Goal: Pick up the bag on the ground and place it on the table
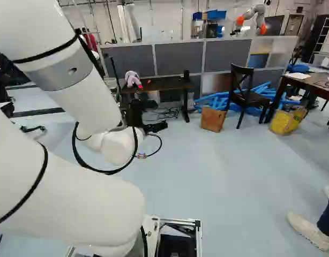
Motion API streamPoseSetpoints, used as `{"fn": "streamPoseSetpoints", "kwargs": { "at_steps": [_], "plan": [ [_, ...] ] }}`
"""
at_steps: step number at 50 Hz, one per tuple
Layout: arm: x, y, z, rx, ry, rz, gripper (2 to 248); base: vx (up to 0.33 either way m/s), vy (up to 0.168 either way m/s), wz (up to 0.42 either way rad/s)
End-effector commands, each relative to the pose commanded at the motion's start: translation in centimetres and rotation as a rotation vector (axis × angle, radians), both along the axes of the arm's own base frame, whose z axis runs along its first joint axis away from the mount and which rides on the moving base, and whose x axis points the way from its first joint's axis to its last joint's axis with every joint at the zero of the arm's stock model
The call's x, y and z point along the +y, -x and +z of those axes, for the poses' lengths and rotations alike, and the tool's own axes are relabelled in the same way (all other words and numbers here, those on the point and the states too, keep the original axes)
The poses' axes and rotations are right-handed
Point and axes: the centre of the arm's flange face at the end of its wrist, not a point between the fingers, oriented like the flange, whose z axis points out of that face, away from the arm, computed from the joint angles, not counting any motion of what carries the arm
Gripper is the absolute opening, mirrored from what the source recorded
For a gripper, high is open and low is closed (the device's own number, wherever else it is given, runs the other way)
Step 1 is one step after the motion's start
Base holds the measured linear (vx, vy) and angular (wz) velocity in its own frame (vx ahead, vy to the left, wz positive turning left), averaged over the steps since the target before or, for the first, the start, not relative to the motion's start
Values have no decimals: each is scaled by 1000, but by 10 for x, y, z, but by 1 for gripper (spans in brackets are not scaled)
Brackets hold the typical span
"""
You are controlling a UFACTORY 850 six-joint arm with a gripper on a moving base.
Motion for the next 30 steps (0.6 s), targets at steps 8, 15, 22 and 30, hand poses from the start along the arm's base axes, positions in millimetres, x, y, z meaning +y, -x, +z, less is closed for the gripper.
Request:
{"fn": "streamPoseSetpoints", "kwargs": {
  "at_steps": [8,15,22,30],
  "plan": [
    [0,0,0,0,0,0,247,0,0,0],
    [0,0,0,0,0,0,247,0,0,0],
    [0,0,0,0,0,0,247,0,0,0],
    [0,0,0,0,0,0,247,0,0,0]
  ]
}}
